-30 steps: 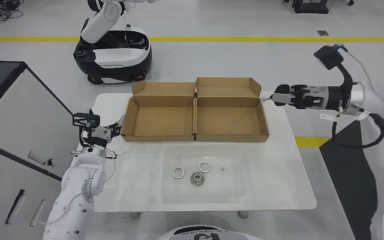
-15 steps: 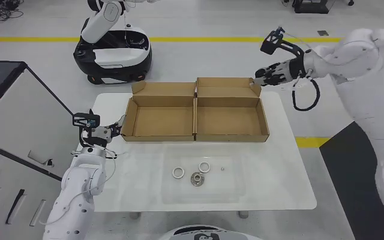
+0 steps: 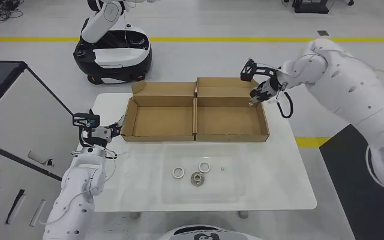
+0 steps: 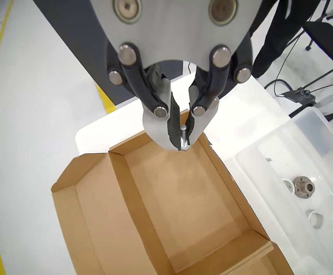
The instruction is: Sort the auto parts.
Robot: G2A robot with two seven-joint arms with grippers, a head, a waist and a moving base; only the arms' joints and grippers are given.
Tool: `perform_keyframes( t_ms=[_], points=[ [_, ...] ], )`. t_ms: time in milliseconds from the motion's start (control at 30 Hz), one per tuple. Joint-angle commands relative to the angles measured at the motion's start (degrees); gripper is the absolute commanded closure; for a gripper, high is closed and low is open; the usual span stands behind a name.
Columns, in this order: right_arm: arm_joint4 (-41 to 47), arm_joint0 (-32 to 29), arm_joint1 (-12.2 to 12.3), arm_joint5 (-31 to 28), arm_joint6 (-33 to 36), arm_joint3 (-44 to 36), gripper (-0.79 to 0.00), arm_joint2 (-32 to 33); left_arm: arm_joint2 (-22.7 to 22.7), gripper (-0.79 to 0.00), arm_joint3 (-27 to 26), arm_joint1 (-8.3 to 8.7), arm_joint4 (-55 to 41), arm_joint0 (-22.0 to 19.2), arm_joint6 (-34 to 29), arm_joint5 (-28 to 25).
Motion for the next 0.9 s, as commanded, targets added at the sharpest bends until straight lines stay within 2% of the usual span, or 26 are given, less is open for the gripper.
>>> perform_keyframes(
  t_ms=[0, 300, 567, 867],
  points=[
    [0.6, 0.9, -1.3, 0.0, 0.0, 1.8, 0.000, -2.4, 0.0, -0.785, 0.0, 0.00, 0.0, 0.0, 0.0, 0.0],
    [2.3, -2.1, -8.1, 1.8, 1.8, 9.9, 0.000, -2.4, 0.0, -0.785, 0.0, 0.00, 0.0, 0.0, 0.0, 0.0],
    [-1.3, -4.9, -13.7, 2.6, 2.6, 17.6, 0.000, -2.4, 0.0, -0.785, 0.0, 0.00, 0.0, 0.0, 0.0, 0.0],
    [-8.4, -6.4, -18.6, 1.0, 1.0, 25.5, 0.000, -2.4, 0.0, -0.785, 0.0, 0.00, 0.0, 0.0, 0.0, 0.0]
  ],
)
